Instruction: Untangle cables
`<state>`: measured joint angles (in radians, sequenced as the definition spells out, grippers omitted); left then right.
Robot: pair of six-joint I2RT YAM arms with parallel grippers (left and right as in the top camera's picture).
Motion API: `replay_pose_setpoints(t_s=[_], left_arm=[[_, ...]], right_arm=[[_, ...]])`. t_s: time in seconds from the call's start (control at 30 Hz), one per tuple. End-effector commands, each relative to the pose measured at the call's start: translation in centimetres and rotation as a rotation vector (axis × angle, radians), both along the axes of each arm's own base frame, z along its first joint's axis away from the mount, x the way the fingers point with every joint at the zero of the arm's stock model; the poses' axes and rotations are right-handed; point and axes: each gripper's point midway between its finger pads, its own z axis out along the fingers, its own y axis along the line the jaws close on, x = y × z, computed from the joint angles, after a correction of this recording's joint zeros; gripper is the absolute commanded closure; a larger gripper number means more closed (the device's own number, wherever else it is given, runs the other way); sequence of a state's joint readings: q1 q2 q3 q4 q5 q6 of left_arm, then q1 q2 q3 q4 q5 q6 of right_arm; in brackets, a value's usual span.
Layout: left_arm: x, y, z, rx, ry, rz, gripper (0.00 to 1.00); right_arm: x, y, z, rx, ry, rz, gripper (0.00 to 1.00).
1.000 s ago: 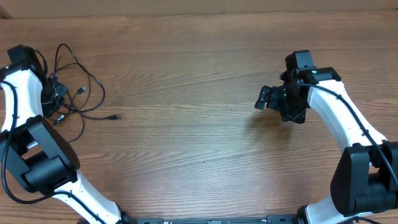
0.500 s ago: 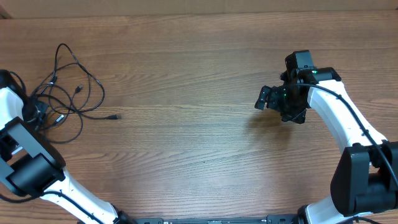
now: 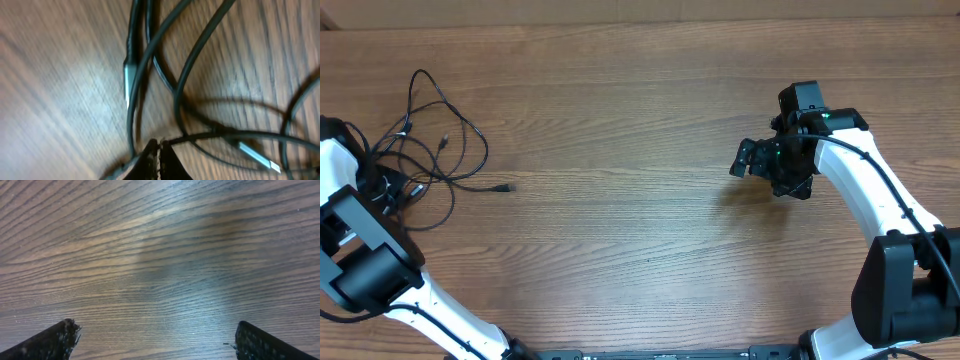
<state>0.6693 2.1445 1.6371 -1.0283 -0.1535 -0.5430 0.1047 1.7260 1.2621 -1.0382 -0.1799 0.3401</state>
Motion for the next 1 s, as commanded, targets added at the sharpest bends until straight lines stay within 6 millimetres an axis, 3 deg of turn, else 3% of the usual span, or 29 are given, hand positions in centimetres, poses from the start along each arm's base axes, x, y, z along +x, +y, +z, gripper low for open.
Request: replay_pose_setpoints(t_s=[0.0,0.1,0.13,0.17,0.3,0.4,0.47,0.53,0.67,0.9,0.97], left_arm=[[3.0,1.1,5.6,0.031,-0.136,-0.022,0.96],[7.3,0.2,11.6,-0.013,-0.349,-0.099,0.87],[8.6,-0.6,13.1,-0.040,-0.420,-0.140,0.81],[10.9,-2.7,15.1,-0.097,-0.521,-0.230,0.74],[13.9,-9.4,15.3,-0.144,-0.529,-0.572,0.61],[15.3,-16.3,15.0,-0.172,-0.486,-0.846,0.42],[15.6,-20.6,14.5,-0.166,-0.423,-0.972,0.05],[14.8,-23.9,13.8,-0.144,-0.317,-1.050,0.00],[11.2,-28.4,13.0,-0.222,-0.155,-1.128,0.00],[5.3,-29.4,13.0,-0.318,0.085,-1.041,0.00],[4.8,-29.5,13.0,-0.329,0.098,-1.053,0.01]], right_arm=[[0.6,0.1,0.7,0.011,-0.031,-0.003,0.00],[0.7,0.1,0.7,0.012,-0.038,-0.003,0.00],[0.9,0.1,0.7,0.013,-0.047,-0.003,0.00],[1.3,0.1,0.8,0.016,-0.064,-0.003,0.00],[4.3,1.9,2.0,0.110,-0.193,0.018,0.00],[7.9,2.6,3.6,0.119,-0.369,0.058,0.00],[9.4,2.9,4.5,0.104,-0.459,0.118,0.00],[9.4,2.8,4.4,0.074,-0.480,0.195,0.00],[6.2,1.9,2.6,0.045,-0.323,0.183,0.00],[-0.8,1.0,0.6,0.029,-0.013,0.168,0.00],[-2.0,0.8,0.6,0.027,0.035,0.168,0.00]])
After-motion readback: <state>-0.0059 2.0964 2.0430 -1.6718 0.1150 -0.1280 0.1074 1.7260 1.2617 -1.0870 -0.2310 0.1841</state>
